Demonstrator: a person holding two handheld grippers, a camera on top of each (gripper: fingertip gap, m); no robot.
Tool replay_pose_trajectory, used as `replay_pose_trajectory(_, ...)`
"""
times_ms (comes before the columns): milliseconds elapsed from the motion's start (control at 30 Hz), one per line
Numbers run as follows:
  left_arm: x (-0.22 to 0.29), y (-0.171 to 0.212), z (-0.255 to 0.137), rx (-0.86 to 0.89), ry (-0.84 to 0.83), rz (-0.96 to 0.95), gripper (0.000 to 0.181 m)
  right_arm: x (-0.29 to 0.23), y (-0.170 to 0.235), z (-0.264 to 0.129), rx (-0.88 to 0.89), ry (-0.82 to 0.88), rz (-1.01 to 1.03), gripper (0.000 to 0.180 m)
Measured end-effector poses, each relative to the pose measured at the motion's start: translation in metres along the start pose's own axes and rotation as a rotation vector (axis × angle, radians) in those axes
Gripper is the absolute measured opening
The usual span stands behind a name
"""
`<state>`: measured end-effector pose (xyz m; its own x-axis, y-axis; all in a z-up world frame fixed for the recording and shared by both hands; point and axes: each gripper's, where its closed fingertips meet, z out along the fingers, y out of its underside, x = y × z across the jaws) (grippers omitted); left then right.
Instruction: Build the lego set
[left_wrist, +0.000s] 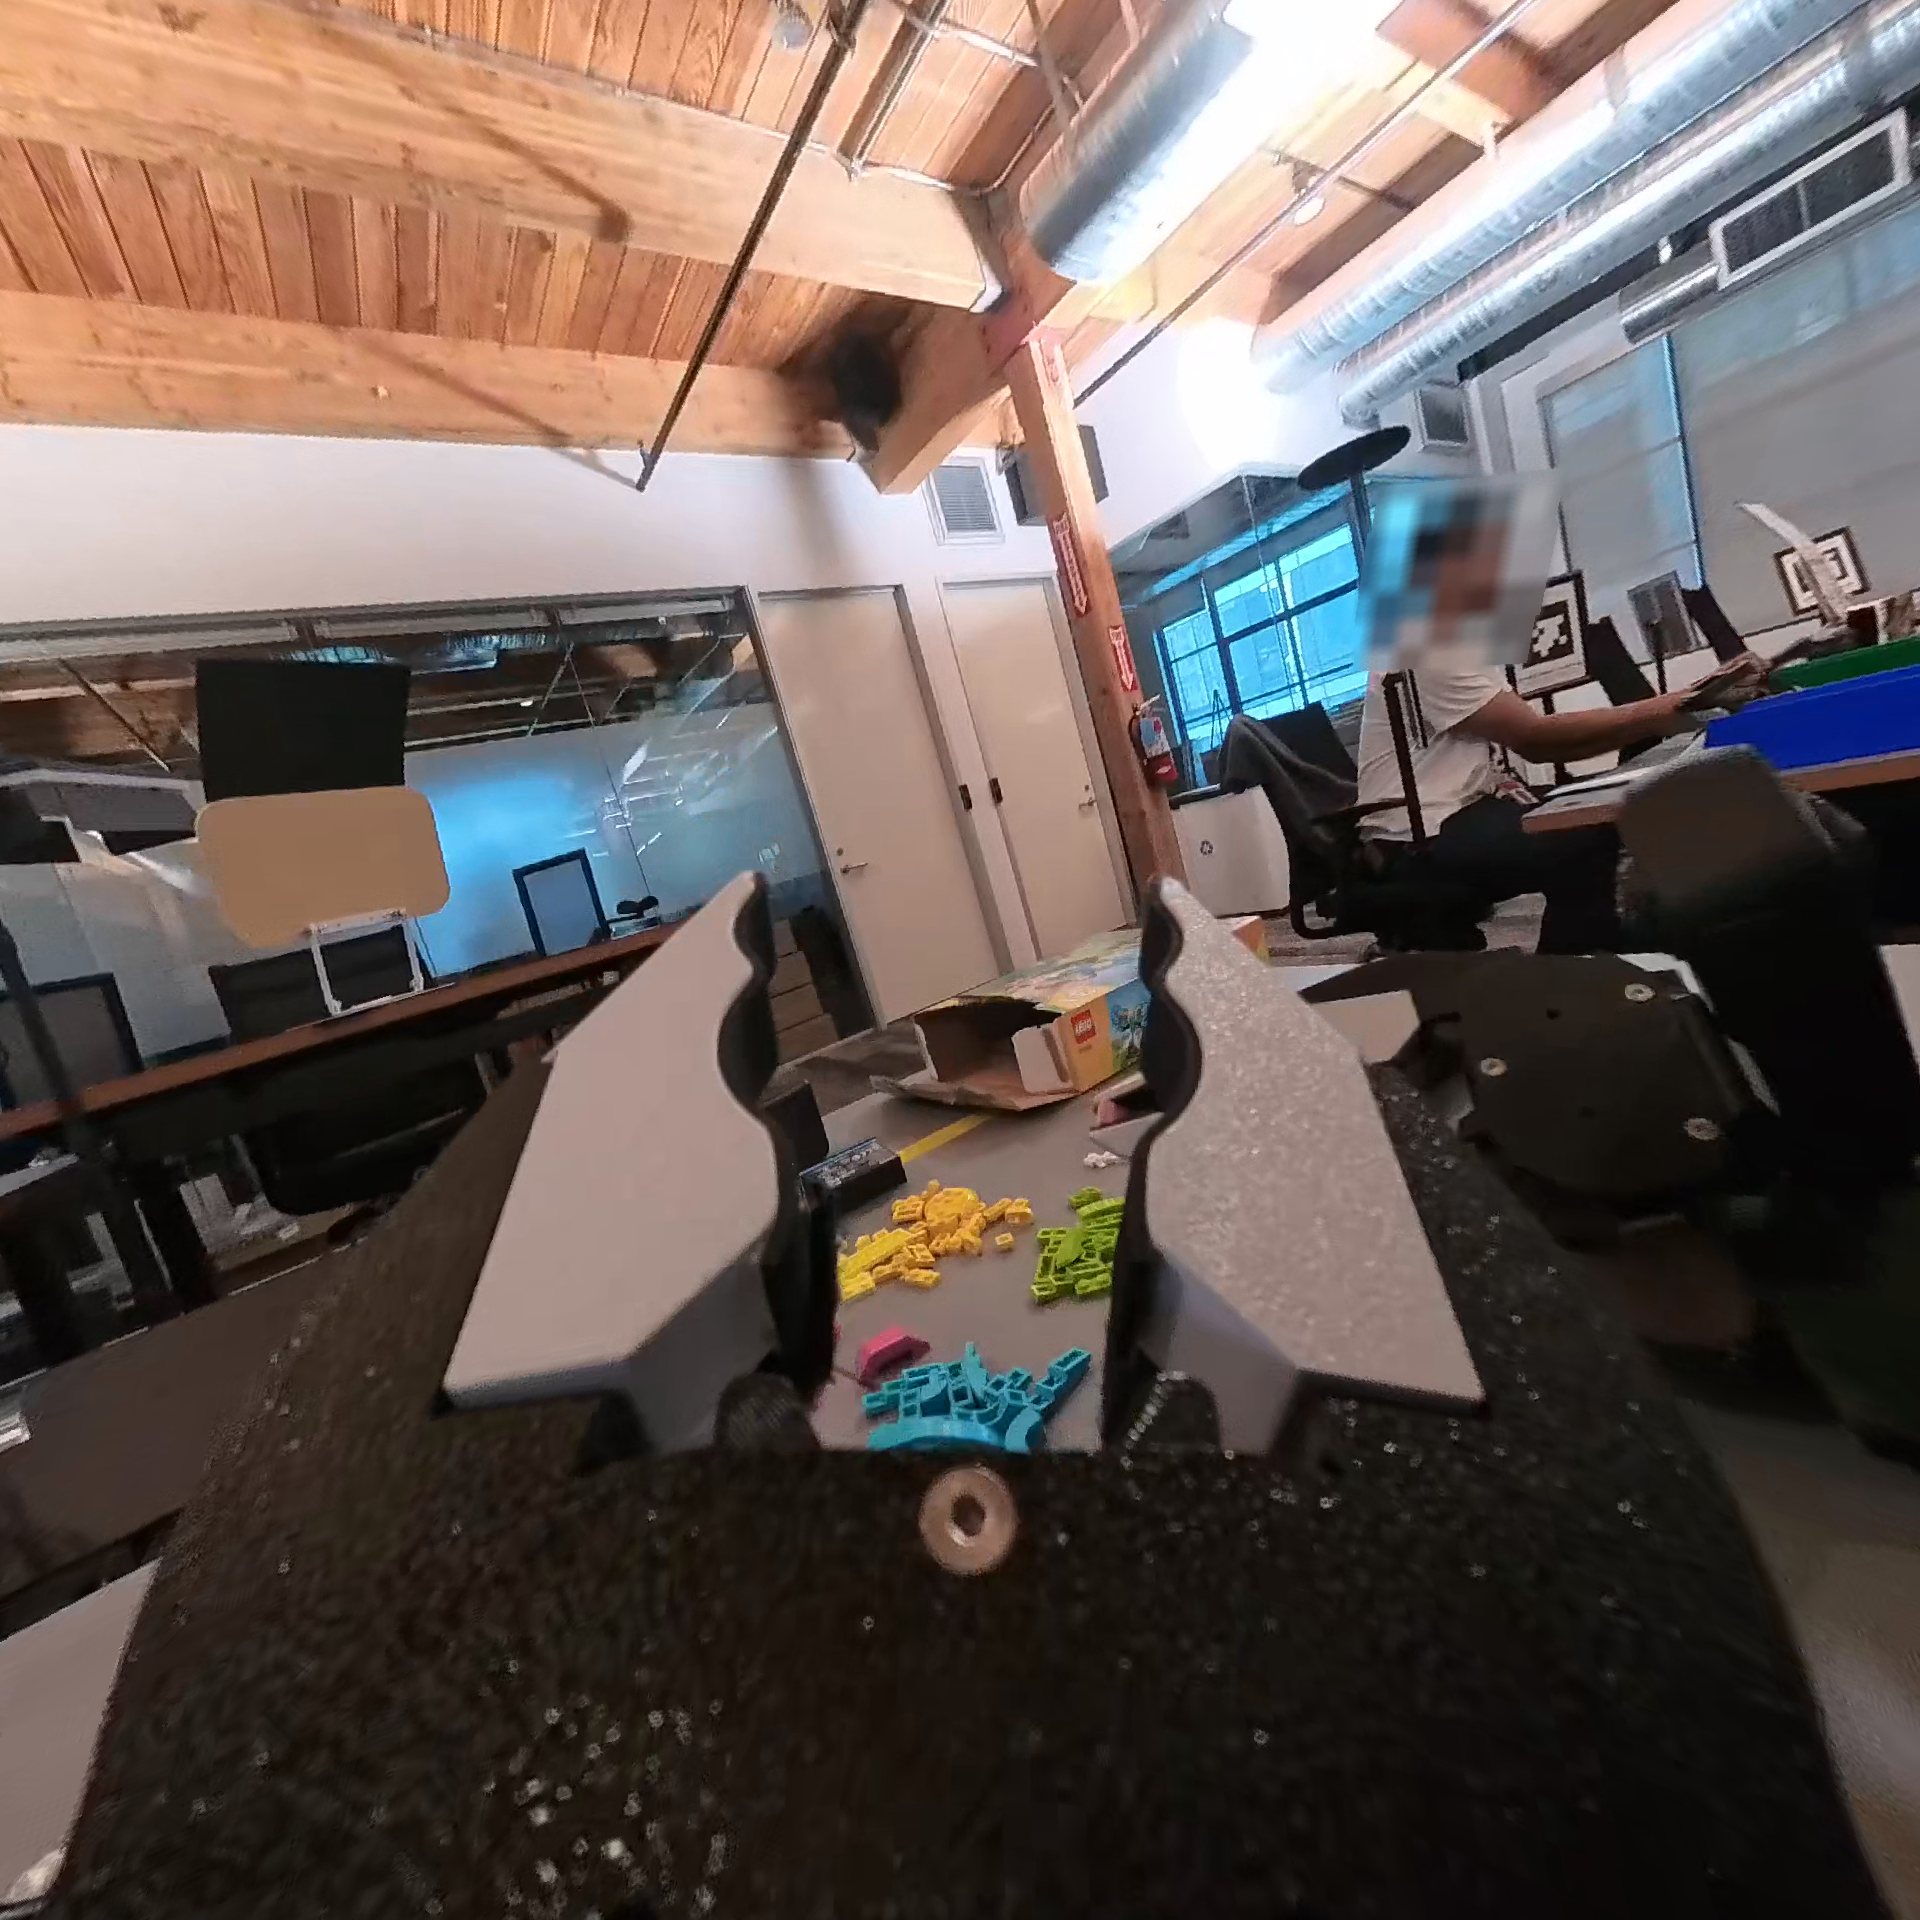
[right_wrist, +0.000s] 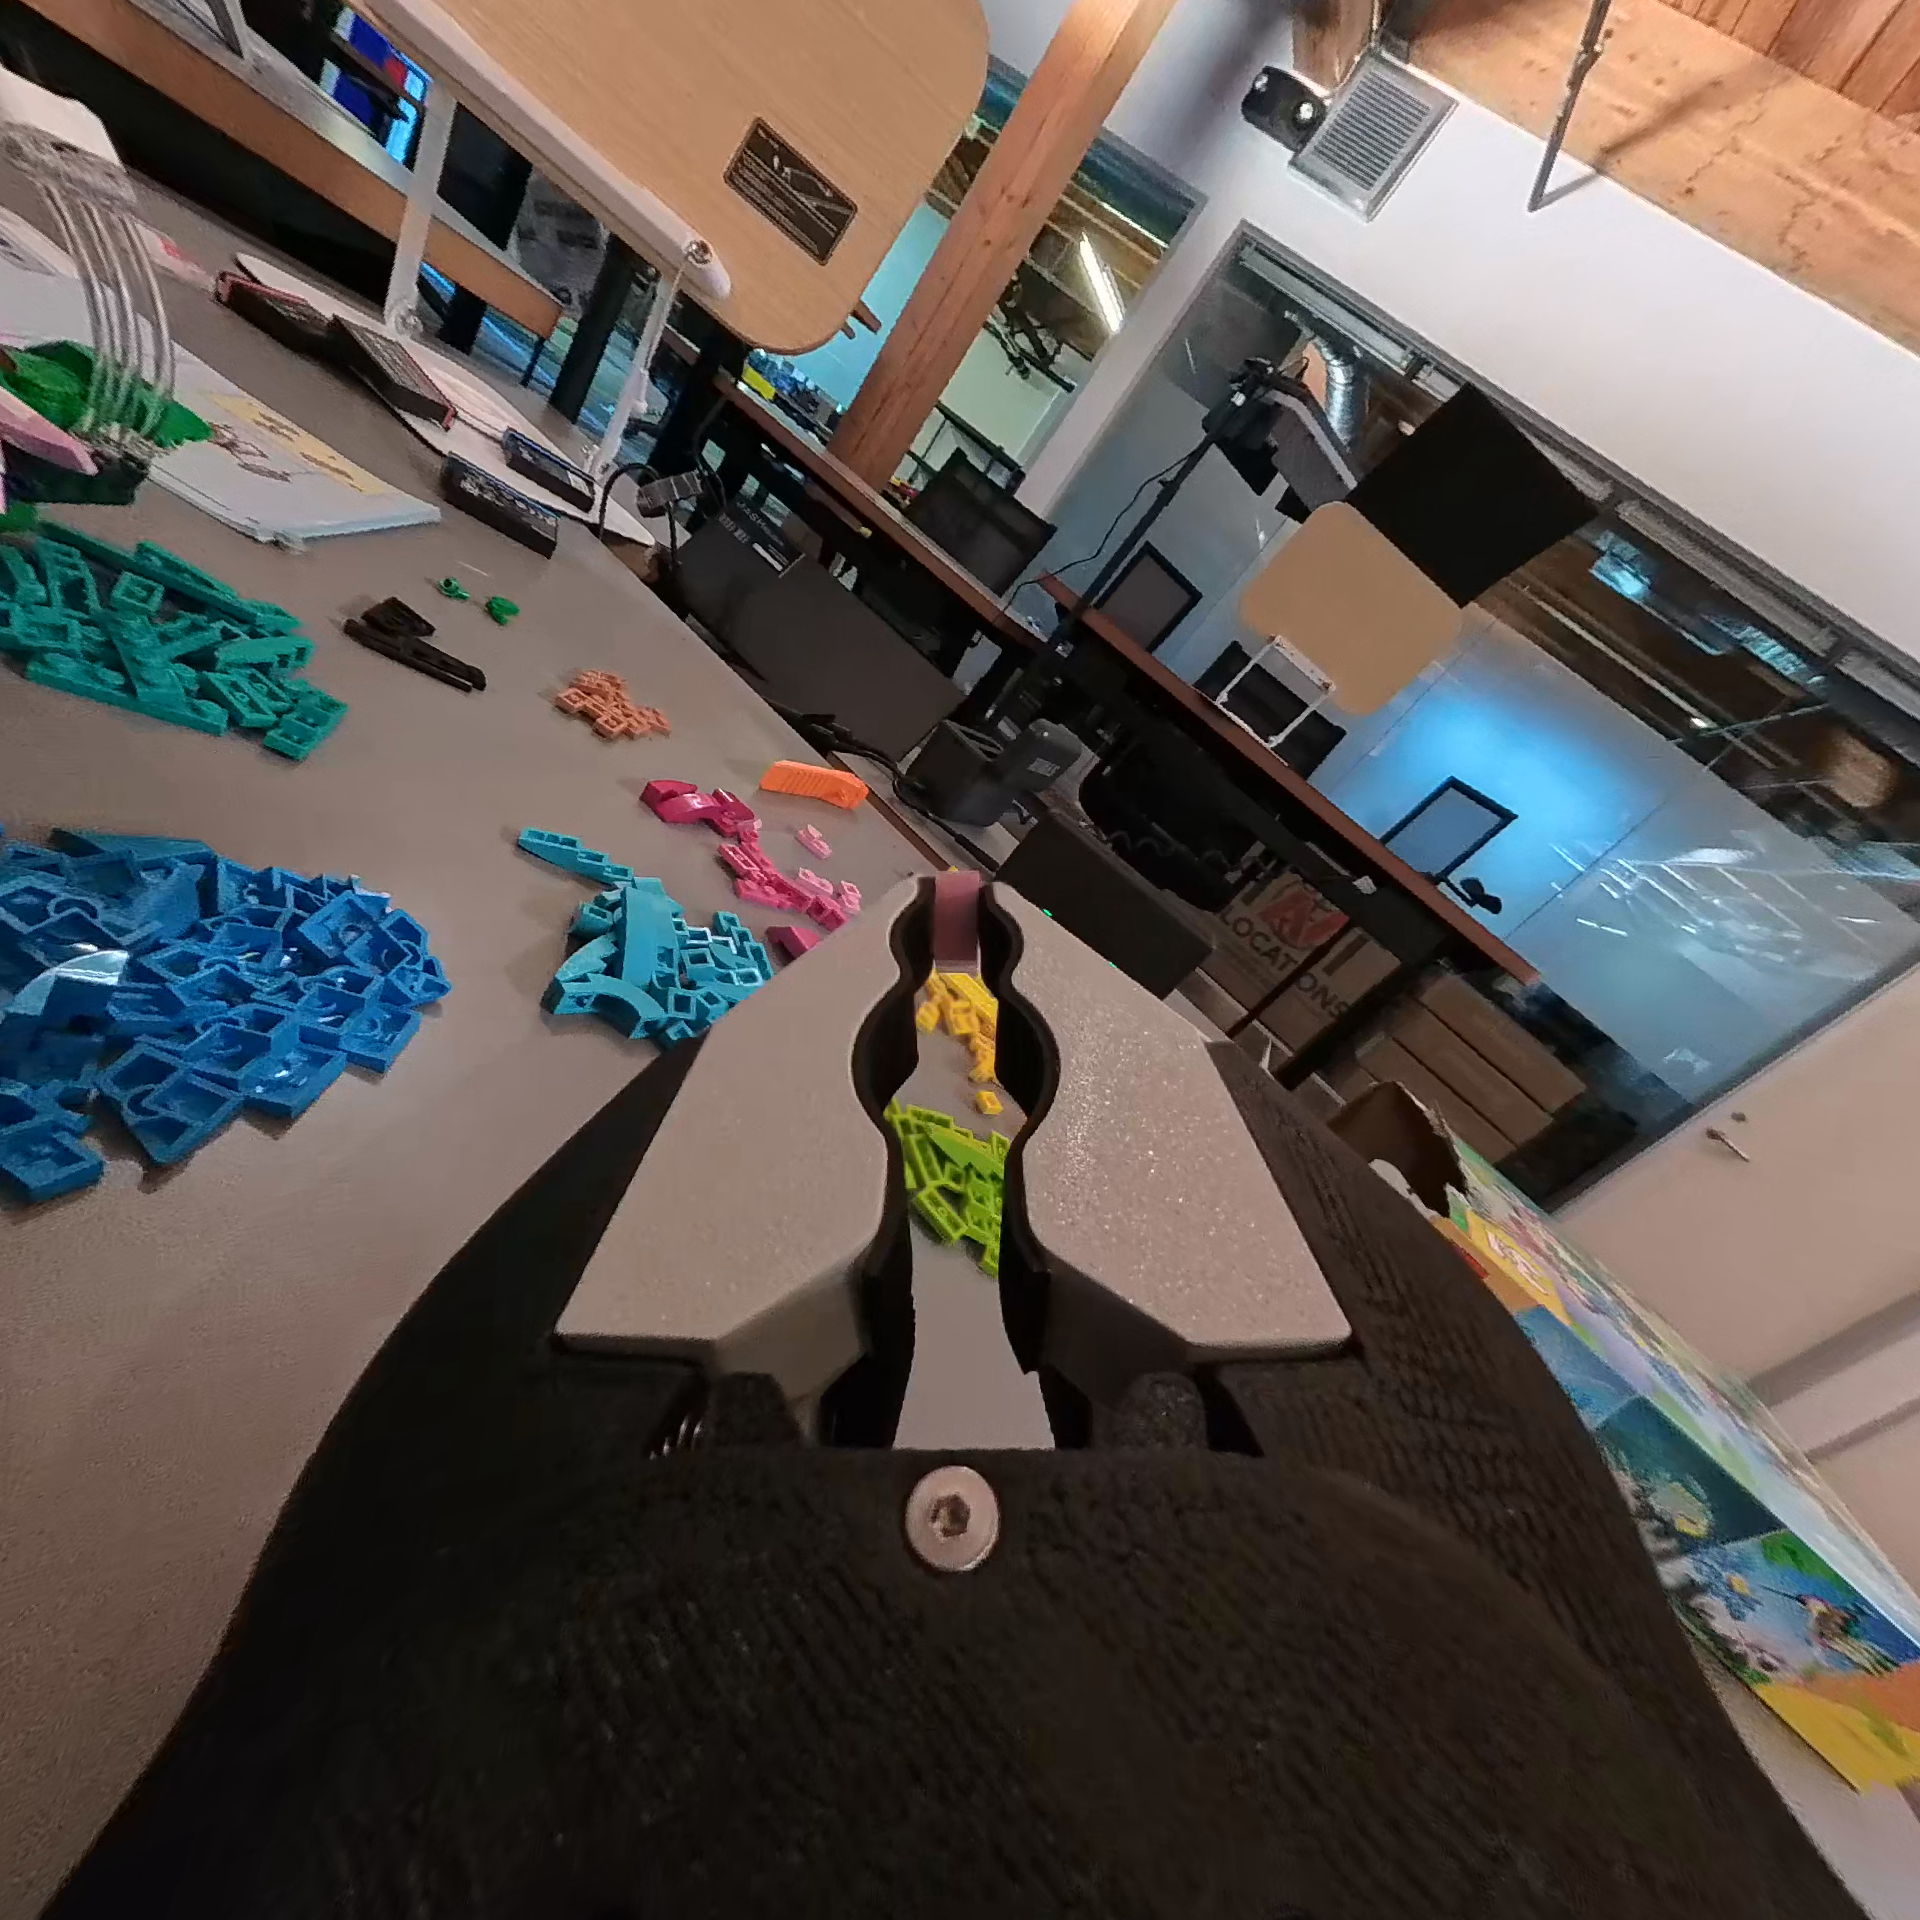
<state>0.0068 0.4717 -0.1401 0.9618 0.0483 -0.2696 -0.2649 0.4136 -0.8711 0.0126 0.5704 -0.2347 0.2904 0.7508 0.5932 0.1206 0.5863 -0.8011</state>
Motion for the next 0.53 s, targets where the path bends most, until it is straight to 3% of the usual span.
replay_pose_trajectory(133,0.002,0.000,0.000,-0.006,0.014,-0.001,0.069,-0.011,-0.005,-0.002,0.031,-0.066,0.004,0.006)
replay_pose_trajectory(300,0.006,0.015,0.003,-0.068,0.043,0.100,0.063,-0.038,0.004,-0.016,-0.056,-0.367,0.109,0.006)
replay_pose_trajectory(400,0.014,0.026,0.004,-0.118,0.116,0.128,0.063,-0.030,-0.015,-0.024,0.034,-0.450,0.358,0.006)
replay_pose_trajectory(467,0.027,0.037,0.003,-0.166,0.220,0.129,0.074,-0.027,-0.035,-0.030,0.106,-0.561,0.603,0.006)
replay_pose_trajectory(533,0.038,0.042,0.000,-0.188,0.294,0.122,0.072,-0.023,-0.055,-0.035,0.184,-0.678,0.881,0.006)
